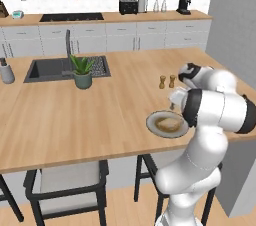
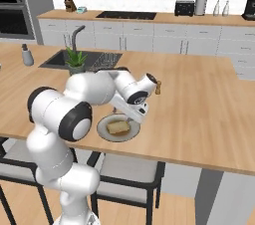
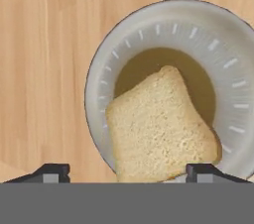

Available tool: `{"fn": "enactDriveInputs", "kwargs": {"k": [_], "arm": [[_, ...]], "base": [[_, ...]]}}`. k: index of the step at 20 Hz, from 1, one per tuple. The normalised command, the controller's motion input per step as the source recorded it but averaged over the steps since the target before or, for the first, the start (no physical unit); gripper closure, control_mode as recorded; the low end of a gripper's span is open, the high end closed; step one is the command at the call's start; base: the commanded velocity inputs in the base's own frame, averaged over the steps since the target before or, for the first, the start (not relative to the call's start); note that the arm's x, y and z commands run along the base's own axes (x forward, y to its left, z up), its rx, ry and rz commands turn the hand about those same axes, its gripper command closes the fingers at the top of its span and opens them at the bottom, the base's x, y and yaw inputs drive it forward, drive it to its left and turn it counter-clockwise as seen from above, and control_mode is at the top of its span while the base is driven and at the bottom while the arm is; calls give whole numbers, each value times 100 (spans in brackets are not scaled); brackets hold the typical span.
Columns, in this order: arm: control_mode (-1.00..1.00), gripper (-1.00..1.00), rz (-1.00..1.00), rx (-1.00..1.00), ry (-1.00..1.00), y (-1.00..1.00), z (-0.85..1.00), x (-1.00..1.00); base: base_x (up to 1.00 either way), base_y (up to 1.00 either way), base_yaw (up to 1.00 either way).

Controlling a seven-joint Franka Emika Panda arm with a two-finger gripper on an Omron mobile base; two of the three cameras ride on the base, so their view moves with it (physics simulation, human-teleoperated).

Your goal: Start the toaster. Once the lever pops up, take the bread to the plate on the dining counter.

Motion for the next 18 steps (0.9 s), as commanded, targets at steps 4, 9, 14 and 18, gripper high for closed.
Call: {"fn": "enactDriveInputs", "kwargs": {"k": [4,9,14,18], "arm": [[-100,-100,-13,0,0,-44,0,-40],[-100,-100,-22,-2,0,-3,18,-23],[-100,-100,-22,-14,0,65,54,-34],[-100,-100,-18,-24,0,91,72,-58]], "base": [[0,0,0],[0,0,0],[0,0,0],[0,0,0]]}}
